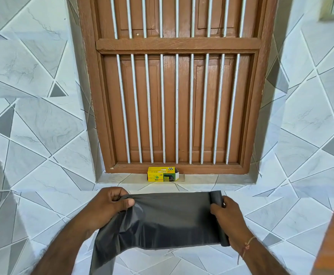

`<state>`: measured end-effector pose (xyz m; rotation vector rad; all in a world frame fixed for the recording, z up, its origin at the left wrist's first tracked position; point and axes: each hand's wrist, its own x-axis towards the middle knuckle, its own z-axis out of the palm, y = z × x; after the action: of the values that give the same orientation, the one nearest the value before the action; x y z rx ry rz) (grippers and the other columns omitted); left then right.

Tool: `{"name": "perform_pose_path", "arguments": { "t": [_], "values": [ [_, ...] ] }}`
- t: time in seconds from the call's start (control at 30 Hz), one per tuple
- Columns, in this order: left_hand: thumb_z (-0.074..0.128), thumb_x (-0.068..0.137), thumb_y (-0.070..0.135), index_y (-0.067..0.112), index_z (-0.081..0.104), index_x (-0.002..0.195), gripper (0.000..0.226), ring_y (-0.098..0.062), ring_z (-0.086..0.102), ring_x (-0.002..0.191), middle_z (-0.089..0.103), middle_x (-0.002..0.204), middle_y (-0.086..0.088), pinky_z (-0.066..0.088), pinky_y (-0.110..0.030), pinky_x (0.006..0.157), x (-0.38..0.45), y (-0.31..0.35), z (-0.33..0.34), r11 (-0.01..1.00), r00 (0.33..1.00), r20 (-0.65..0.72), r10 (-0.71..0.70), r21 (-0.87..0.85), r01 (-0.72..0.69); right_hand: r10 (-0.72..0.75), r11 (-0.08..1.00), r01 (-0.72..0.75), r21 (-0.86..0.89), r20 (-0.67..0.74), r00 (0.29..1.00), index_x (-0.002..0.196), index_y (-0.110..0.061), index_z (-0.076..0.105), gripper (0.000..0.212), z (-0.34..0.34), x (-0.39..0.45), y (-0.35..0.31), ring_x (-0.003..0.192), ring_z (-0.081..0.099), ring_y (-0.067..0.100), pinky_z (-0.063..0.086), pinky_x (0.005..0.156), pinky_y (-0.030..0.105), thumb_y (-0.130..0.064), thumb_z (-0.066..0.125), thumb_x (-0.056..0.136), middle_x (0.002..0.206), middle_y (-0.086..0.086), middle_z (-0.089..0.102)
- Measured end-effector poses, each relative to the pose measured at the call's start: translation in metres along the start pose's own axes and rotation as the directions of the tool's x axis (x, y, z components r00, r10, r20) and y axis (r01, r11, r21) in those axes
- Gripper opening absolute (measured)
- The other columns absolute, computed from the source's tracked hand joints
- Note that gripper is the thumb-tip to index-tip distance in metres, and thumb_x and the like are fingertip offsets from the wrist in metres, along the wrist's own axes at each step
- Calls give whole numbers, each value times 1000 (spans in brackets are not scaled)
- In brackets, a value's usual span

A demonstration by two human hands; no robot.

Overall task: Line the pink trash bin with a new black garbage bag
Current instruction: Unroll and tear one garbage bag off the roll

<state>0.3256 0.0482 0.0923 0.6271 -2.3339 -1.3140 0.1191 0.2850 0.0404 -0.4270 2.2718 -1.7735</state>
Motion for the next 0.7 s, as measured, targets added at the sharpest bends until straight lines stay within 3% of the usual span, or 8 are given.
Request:
{"name": "perform_pose_path", "arguments": {
  "t": [0.1, 0.2, 0.33, 0.43, 0.47, 0.53, 0.6, 0.7],
  "values": [
    [69, 85, 31, 18, 71, 70, 19, -18, 66, 71, 70, 68, 0, 48, -32, 71, 1, -6, -8, 999, 1000, -14, -28, 26, 28, -8, 998, 7, 64, 19, 1000, 90, -9, 62, 8, -6, 1, -3, 80, 60, 26, 49, 71, 39, -7, 60, 82, 94, 13, 64],
    [67, 86, 33, 19, 65, 64, 26, -16, 63, 68, 64, 63, 1, 45, -28, 67, 3, -14, -10, 980, 999, -23, -50, 192, 53, -56, 989, 44, 139, 88, 995, 96, -8, 65, 12, -8, -2, -10, 82, 65, 26, 50, 67, 32, -9, 65, 85, 98, 14, 69],
    [65, 86, 38, 23, 63, 74, 19, -10, 64, 84, 67, 82, 9, 46, -25, 79, 5, -13, -6, 912, 997, -64, -36, 407, 59, -149, 987, 127, 101, 251, 956, 103, -15, 65, 13, -6, -16, -31, 86, 68, 19, 55, 70, 27, -14, 64, 89, 100, 7, 71],
    [71, 82, 35, 21, 71, 84, 14, -1, 65, 89, 73, 89, 10, 44, -24, 84, 7, 7, 16, 982, 986, -115, 120, 157, -101, -214, 976, 214, 44, 397, 892, 99, -15, 68, 10, -1, -26, -48, 79, 69, 11, 55, 72, 24, -16, 64, 89, 93, 4, 73],
    [73, 79, 38, 23, 72, 91, 19, 2, 65, 93, 74, 95, 12, 45, -23, 85, 8, 14, 28, 989, 989, -57, 137, 57, -133, -214, 974, 222, 35, 446, 869, 100, -16, 68, 11, 2, -29, -53, 78, 69, 9, 54, 71, 21, -17, 63, 89, 92, 3, 73],
    [74, 76, 48, 28, 68, 112, 41, -3, 63, 109, 71, 112, 12, 47, -28, 95, 8, 25, 57, 982, 968, 222, 116, -170, -79, -210, 974, 222, 43, 538, 816, 102, -16, 68, 14, 9, -35, -63, 79, 69, 7, 55, 69, 17, -17, 62, 90, 91, 1, 73],
    [73, 81, 37, 17, 65, 120, 44, -15, 63, 112, 69, 120, -2, 49, -32, 98, 7, 30, 79, 959, 908, 399, 127, -284, -9, -214, 973, 226, 51, 574, 790, 103, -14, 68, 15, 13, -36, -67, 82, 69, 9, 56, 73, 20, -13, 60, 90, 91, 3, 73],
    [71, 83, 20, 1, 68, 109, 33, -20, 66, 98, 71, 106, -12, 52, -31, 90, 9, 25, 89, 929, 913, 378, 156, -370, -6, -195, 978, 202, 46, 538, 820, 100, -11, 68, 15, 13, -30, -65, 89, 70, 21, 56, 85, 38, -13, 61, 87, 96, 12, 73]
  ]
}}
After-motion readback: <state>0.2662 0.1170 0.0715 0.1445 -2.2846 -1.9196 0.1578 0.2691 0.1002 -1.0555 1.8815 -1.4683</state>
